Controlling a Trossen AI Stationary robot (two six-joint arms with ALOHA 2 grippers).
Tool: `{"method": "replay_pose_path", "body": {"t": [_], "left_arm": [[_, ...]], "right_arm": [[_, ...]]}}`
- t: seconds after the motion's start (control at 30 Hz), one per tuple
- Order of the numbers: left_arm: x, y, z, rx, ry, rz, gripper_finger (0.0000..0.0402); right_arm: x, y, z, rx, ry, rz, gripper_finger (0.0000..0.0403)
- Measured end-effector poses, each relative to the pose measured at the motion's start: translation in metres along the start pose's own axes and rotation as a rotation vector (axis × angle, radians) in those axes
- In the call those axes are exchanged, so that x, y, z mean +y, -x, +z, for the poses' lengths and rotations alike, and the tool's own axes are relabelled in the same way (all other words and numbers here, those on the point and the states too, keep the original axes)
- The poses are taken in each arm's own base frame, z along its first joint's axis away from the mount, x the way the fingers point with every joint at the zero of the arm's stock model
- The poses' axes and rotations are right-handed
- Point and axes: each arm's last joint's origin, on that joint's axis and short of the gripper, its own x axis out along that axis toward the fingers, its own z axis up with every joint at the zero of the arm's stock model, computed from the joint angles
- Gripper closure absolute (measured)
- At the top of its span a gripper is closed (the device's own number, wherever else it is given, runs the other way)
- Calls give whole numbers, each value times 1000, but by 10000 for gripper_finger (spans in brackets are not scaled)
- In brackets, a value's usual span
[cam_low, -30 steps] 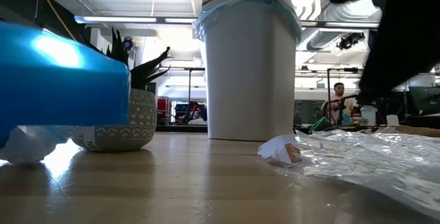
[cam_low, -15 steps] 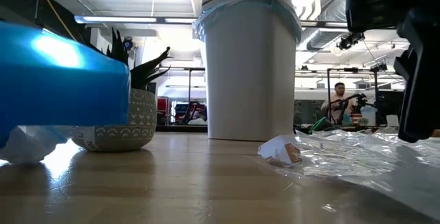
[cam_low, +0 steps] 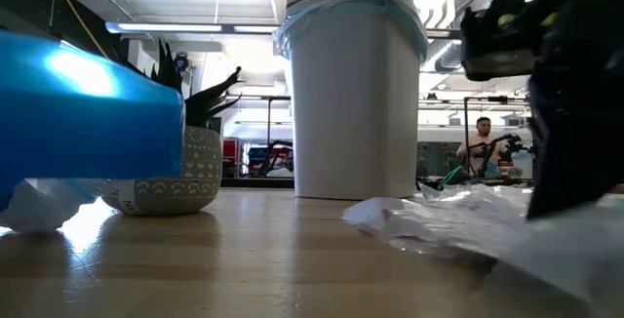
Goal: Place trash/remove bag and relplace
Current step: Put the transparent plastic into the trash bin
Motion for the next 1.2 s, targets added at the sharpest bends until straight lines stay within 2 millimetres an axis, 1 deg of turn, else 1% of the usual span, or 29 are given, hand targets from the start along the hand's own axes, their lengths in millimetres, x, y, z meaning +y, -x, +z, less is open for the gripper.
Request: {"method": "replay_pose_path", "body": {"t": [0.13, 0.17, 0.37, 0.5, 0.67, 0.93, 1.1, 1.2], "left_arm": [[0, 0, 0, 0, 0, 0, 232], [0, 0, 0, 0, 0, 0, 232], [0, 0, 0, 0, 0, -1, 232], [0, 0, 0, 2, 0, -1, 232], [0, 0, 0, 1, 0, -1, 232], [0, 0, 0, 1, -1, -1, 232], [0, 0, 0, 1, -1, -1, 232], [0, 0, 0, 1, -1, -1, 232]], "right_arm": [[-6, -3, 8, -10, 27, -31, 377], [-7, -4, 10, -10, 27, -35, 389], [-8, -2, 27, -3, 61, -69, 400], [-3, 12, 40, 8, 104, -119, 402], [7, 44, 60, -40, 159, -195, 403], [25, 113, 98, -223, 227, -251, 403], [28, 159, 120, -389, 257, -288, 403], [24, 184, 135, -487, 267, -331, 403]]}}
